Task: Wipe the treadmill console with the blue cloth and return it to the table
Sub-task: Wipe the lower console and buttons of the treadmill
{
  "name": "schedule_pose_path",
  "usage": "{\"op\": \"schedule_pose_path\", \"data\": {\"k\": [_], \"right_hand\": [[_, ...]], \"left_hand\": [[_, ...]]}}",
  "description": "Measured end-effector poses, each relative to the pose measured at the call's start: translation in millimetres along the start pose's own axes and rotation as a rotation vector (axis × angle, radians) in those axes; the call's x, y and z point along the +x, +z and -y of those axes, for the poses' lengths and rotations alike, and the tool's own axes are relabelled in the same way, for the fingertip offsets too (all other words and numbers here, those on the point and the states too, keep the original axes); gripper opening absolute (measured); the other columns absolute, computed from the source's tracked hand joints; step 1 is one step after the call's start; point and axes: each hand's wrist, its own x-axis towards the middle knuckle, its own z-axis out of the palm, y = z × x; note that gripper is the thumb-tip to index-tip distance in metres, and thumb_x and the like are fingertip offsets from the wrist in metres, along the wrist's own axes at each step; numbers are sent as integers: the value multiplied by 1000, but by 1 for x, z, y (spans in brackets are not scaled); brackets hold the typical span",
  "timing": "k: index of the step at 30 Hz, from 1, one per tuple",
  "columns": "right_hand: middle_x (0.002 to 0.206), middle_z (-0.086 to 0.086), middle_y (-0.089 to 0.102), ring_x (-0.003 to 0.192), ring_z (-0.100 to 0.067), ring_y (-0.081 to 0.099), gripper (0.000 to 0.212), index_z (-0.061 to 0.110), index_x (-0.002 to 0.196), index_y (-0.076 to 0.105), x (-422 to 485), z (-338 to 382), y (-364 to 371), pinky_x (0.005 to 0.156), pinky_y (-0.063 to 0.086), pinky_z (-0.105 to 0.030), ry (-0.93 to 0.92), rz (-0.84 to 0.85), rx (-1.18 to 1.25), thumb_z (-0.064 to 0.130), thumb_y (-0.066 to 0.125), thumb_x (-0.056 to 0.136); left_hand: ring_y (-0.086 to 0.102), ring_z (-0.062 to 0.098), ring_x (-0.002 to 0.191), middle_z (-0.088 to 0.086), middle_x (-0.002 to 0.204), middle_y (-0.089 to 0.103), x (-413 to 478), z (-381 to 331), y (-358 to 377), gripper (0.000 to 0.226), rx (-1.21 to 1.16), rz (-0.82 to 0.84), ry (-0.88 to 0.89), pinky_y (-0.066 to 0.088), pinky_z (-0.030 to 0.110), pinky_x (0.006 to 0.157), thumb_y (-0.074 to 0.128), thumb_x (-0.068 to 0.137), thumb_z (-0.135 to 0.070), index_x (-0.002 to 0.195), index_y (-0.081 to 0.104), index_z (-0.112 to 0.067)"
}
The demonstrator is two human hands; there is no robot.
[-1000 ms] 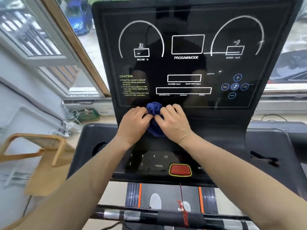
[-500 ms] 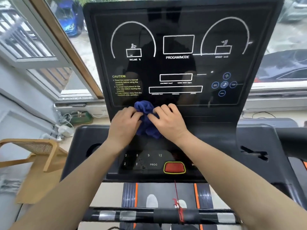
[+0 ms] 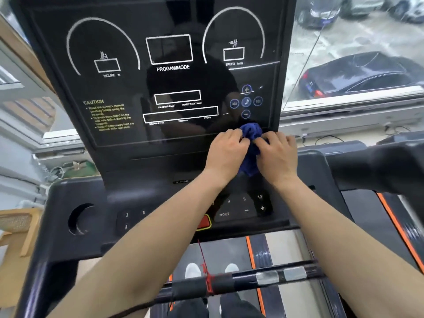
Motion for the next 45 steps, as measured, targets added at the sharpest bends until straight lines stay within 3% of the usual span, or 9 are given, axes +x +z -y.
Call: {"op": "schedule_pose_path", "data": {"k": [6, 12, 18, 21, 25, 29, 33, 39, 45], "right_hand": [[93, 1, 69, 88, -13, 66, 30, 18, 99, 66, -7, 37, -47, 79, 54, -29, 763, 95, 1054, -6, 56, 83], [94, 4, 65, 73, 9, 62, 30, 12, 103, 62, 10, 116, -74, 69, 48, -10, 556, 376, 1327, -8, 60, 82], [104, 10, 71, 89, 3, 66, 39, 18, 113, 66, 43, 185, -86, 82, 50, -13, 271, 619, 1290, 6, 82, 80], [112, 1, 69, 98, -9, 63, 34, 14, 118, 68, 33, 217, -63, 92, 50, -25, 265, 472, 1063, 10, 76, 85], [130, -15, 58, 109, -39, 54, 46, 14, 129, 65, -24, 247, -25, 87, 52, -48, 23, 292, 260, 12, 66, 83], [160, -16, 37, 144, -37, 37, 58, 12, 151, 45, -68, 275, 7, 112, 38, -49, -306, 475, 248, 27, 56, 95], [171, -8, -1, 157, -26, 0, 64, 14, 162, 12, -83, 288, 30, 126, 12, -47, -226, 739, 170, 40, 29, 106], [164, -11, 31, 152, -35, 25, 64, 13, 154, 40, -151, 283, -1, 120, 30, -51, -201, 707, 157, 46, 26, 101], [164, -9, 32, 148, -38, 32, 62, 18, 155, 40, -118, 259, 17, 117, 33, -52, -337, 713, 93, 47, 24, 102]], "left_hand": [[58, 16, 80, -2, 94, 59, -34, -11, -41, 20, -545, -62, -368, 45, 31, 68, 72, 75, -23, 93, 65, -16], [62, 6, 79, -8, 90, 67, -101, 51, -114, 25, -956, -87, -687, 52, 23, 77, 78, 75, -11, 97, 69, -15], [57, 16, 62, 5, 88, 67, -156, 131, -165, 36, -1493, -190, -969, 48, 23, 51, 49, 75, 2, 104, 63, -14], [63, 11, 71, 0, 91, 68, -189, 155, -155, 36, -1077, -211, -1099, 53, 32, 68, 49, 84, 4, 111, 63, -17], [47, 31, 125, 9, 144, 46, -240, 152, -115, 58, -219, 101, -884, 41, 41, 102, 58, 82, -12, 140, 53, -20], [38, 29, 142, 11, 154, 43, -260, 148, -65, 50, -171, 271, -549, 40, 43, 112, 36, 98, -25, 145, 50, -13], [30, 34, 147, 19, 160, 30, -273, 151, -43, 55, -93, 363, -461, 28, 45, 120, 35, 100, -21, 151, 36, -1], [53, 34, 124, 22, 129, 65, -310, 115, -73, 46, 53, 249, -78, 35, 39, 107, 41, 90, -20, 117, 69, 5], [30, 29, 148, 15, 162, 28, -303, 131, -57, 60, -13, 426, -220, 27, 42, 120, 24, 103, -35, 153, 34, -3]]}}
